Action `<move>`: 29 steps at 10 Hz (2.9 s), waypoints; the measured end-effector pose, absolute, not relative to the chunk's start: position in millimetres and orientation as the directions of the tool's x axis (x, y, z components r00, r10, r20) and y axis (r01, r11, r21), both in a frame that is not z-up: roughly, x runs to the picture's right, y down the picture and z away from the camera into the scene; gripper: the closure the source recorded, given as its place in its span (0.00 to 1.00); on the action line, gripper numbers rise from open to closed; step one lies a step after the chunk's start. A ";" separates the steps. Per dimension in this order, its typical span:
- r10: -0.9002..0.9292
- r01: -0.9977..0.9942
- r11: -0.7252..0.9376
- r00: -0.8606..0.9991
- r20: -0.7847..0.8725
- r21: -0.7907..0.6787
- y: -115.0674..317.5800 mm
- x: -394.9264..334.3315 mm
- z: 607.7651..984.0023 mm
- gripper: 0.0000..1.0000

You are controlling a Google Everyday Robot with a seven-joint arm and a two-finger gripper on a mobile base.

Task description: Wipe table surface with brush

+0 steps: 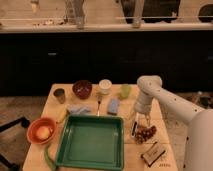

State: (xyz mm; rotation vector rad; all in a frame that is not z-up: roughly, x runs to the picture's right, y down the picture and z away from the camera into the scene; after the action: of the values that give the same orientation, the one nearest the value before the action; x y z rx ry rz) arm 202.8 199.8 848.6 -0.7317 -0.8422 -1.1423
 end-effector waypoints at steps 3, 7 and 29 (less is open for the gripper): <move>-0.515 0.959 0.268 0.227 0.827 -0.096 199.7 200.9 856.3 0.20; -0.577 0.957 0.231 0.278 0.768 -0.173 204.2 192.1 864.6 0.20; -0.531 0.967 0.136 0.253 0.809 -0.214 203.4 188.3 876.2 1.00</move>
State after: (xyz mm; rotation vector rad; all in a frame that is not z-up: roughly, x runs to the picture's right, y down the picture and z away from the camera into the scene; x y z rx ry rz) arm 188.3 203.4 876.2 -0.8417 -0.6453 -1.2013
